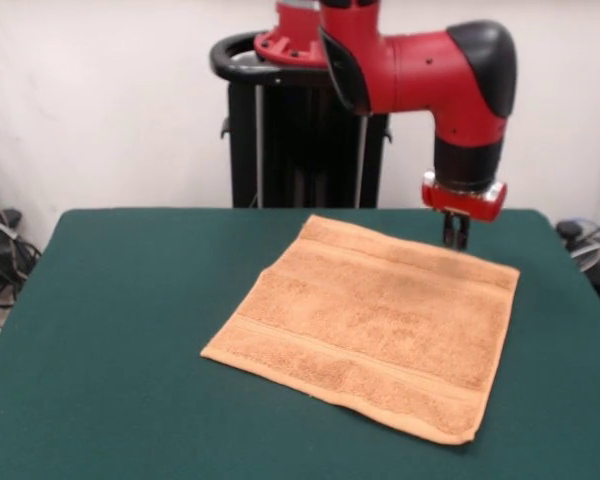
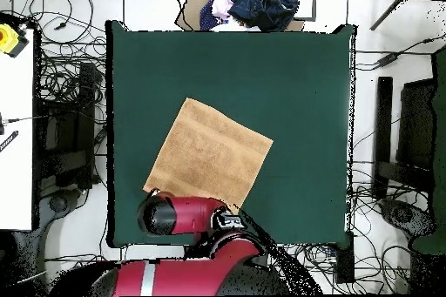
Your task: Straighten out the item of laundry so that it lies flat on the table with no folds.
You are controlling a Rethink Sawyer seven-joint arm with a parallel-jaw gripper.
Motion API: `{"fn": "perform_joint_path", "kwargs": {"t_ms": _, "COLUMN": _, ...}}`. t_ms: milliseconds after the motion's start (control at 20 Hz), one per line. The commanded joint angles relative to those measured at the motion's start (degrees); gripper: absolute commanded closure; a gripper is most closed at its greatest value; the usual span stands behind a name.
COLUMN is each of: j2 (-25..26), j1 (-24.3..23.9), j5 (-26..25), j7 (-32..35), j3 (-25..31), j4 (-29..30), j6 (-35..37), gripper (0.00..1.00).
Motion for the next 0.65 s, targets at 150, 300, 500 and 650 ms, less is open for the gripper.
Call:
{"fn": "perform_joint_path", "kwargs": {"t_ms": 150, "j2": -6.00, "j1": 4.47, "j5": 4.61, "j7": 12.18, "j3": 1.32, "j4": 2.54, "j6": -1.47, "gripper": 1.00}}
{"fn": "perform_joint_path", "kwargs": {"t_ms": 300, "j2": -7.21, "j1": 10.12, "j5": 5.71, "j7": 12.56, "j3": -5.74, "j4": 0.65, "j6": -2.13, "gripper": 1.00}}
{"fn": "perform_joint_path", "kwargs": {"t_ms": 500, "j2": -8.62, "j1": 11.55, "j5": 6.11, "j7": 11.78, "j3": -8.43, "j4": 0.16, "j6": -1.72, "gripper": 1.00}}
{"fn": "perform_joint_path", "kwargs": {"t_ms": 650, "j2": -9.93, "j1": 10.01, "j5": 5.07, "j7": 10.37, "j3": -7.42, "j4": 0.92, "j6": -1.43, "gripper": 1.00}}
